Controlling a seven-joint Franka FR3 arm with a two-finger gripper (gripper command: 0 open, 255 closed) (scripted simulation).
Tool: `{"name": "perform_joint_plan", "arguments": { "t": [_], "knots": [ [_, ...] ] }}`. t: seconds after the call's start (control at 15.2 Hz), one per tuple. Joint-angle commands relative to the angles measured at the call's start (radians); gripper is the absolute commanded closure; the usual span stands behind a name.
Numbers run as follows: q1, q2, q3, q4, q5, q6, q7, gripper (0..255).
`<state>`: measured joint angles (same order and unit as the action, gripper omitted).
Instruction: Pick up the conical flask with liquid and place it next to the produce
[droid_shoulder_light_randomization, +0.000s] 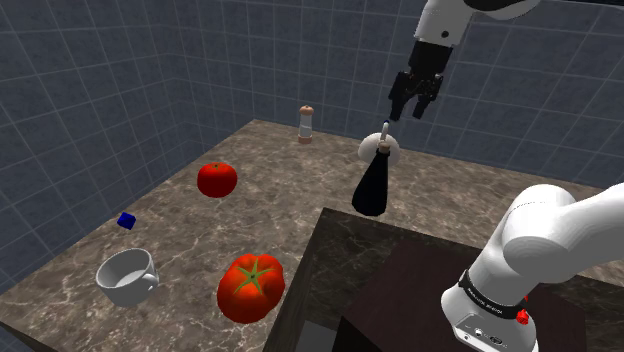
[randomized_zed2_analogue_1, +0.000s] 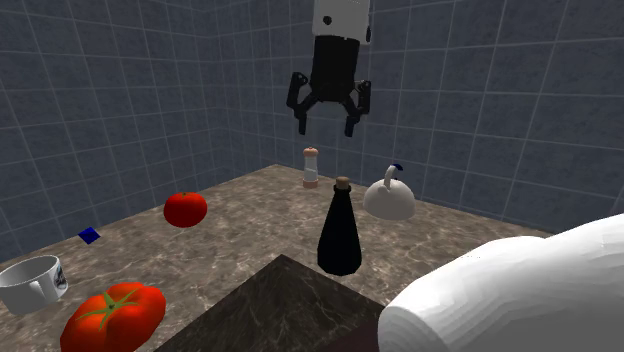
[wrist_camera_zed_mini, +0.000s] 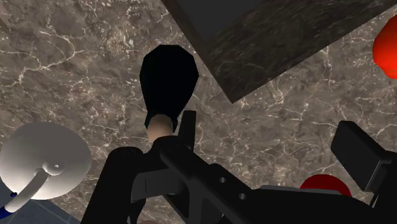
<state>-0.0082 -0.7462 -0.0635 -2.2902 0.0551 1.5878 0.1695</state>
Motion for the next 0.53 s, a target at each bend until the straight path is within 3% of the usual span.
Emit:
{"name": "perform_joint_plan", "arguments": {
  "t": [0.0, 0.46],
  "knots": [
    [0.000, 0.000, 0.000, 0.000, 0.000, 0.000, 0.000, 0],
    [-0.032, 0.103, -0.098, -0.093, -0.040, 0.199, -0.105, 0]
  ]
}}
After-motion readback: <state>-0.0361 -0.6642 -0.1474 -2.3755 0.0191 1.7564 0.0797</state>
